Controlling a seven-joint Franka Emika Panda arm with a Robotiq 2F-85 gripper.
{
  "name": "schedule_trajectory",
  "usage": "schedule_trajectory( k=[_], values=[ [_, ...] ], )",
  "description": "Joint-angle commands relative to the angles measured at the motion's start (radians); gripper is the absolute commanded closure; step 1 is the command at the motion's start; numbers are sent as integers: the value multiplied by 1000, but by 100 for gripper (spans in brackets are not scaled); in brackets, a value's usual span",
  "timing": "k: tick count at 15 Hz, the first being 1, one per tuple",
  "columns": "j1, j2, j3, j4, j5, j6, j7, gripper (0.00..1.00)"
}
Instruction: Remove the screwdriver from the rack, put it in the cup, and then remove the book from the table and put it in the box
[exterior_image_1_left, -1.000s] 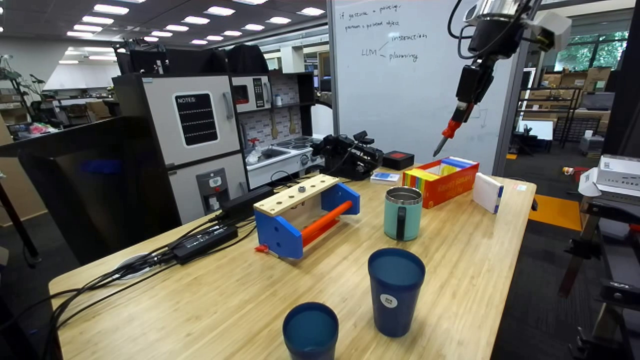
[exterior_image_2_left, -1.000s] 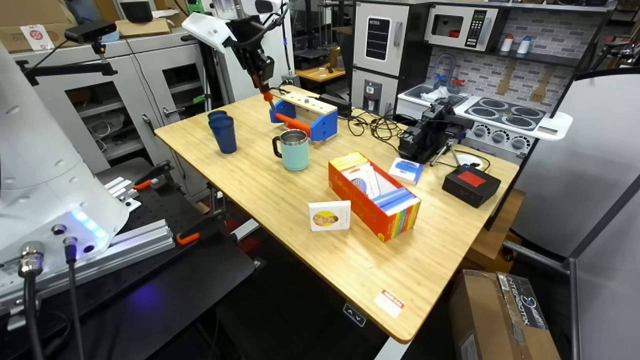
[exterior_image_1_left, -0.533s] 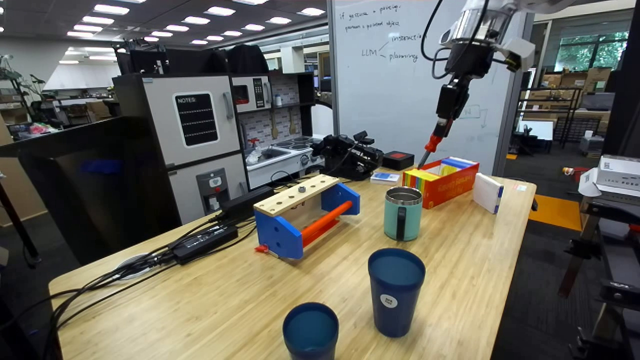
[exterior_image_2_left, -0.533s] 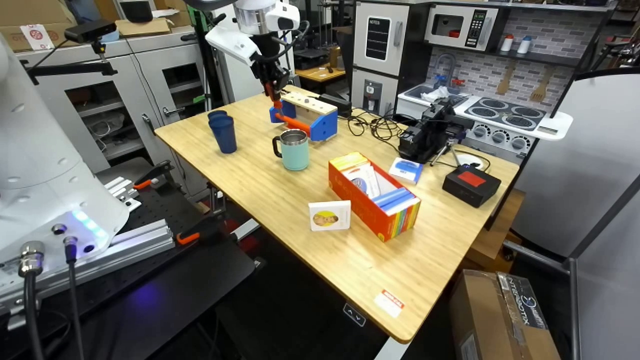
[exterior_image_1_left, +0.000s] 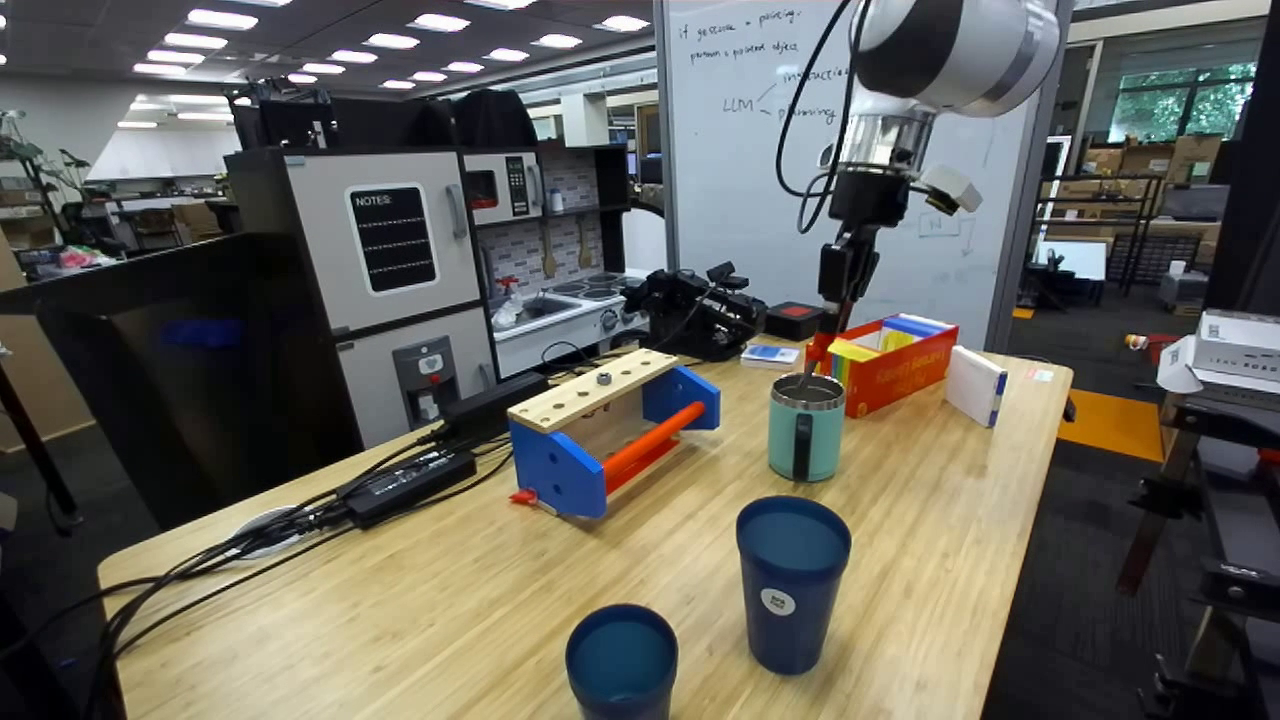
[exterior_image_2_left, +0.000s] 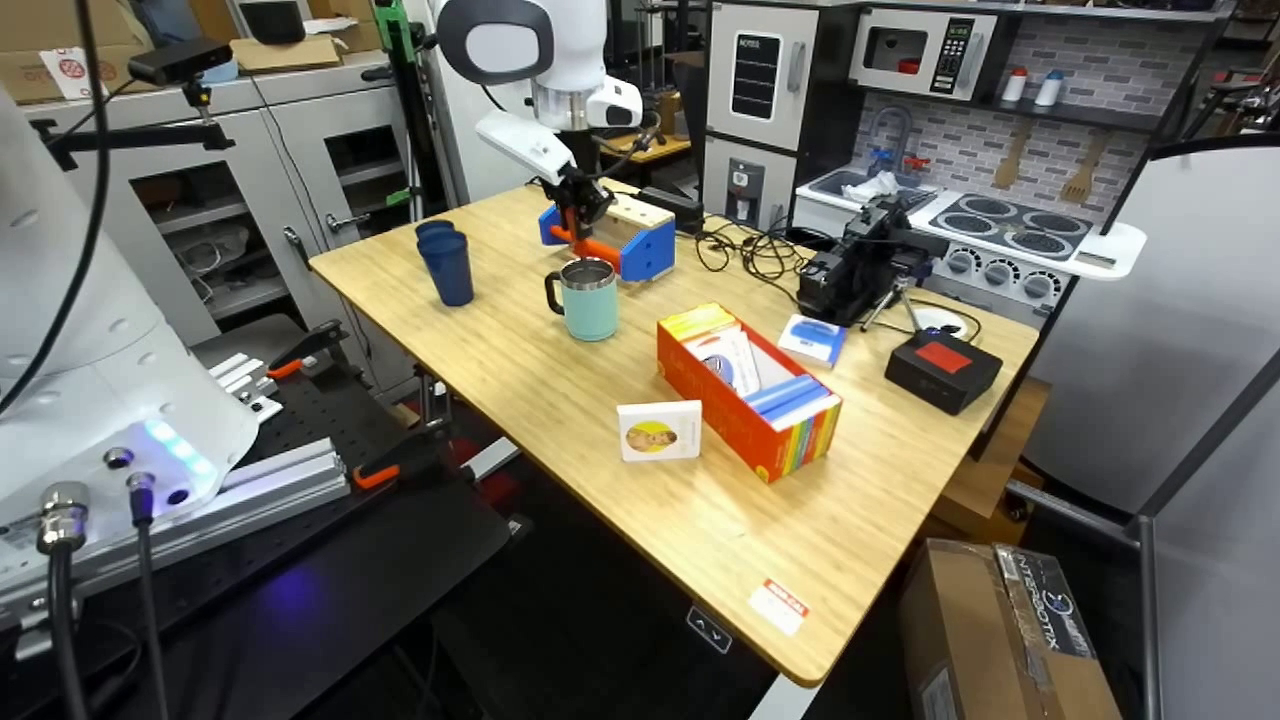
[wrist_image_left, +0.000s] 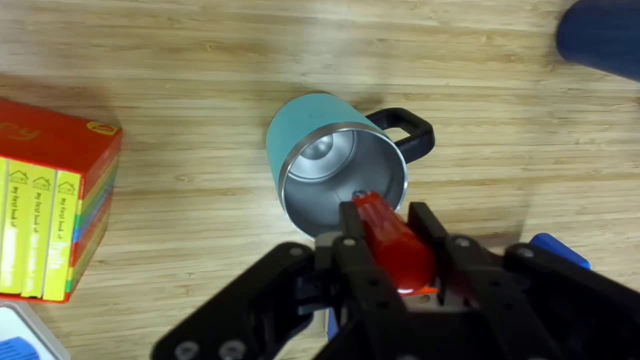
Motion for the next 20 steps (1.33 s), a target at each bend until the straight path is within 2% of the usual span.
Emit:
schedule_trajectory(
  k=[1,3,4,6,11,12,15,20],
  values=[
    [-92,128,90,117,-12,-32,-11,93],
    [-123,187,124,164,-36,-45,1,93],
    [-135,207,139,178,-46,-44,6,46],
    [-157,227,161,188,-63,-39,13,40],
    [-202,201,207,144,-57,-15,8,4],
    [-211,186,217,128,-52,-20,5,1],
    [-238,109,240,62,-38,-83,-15,0],
    [-232,-100,193,-100,29,-196,-22,0]
  ],
)
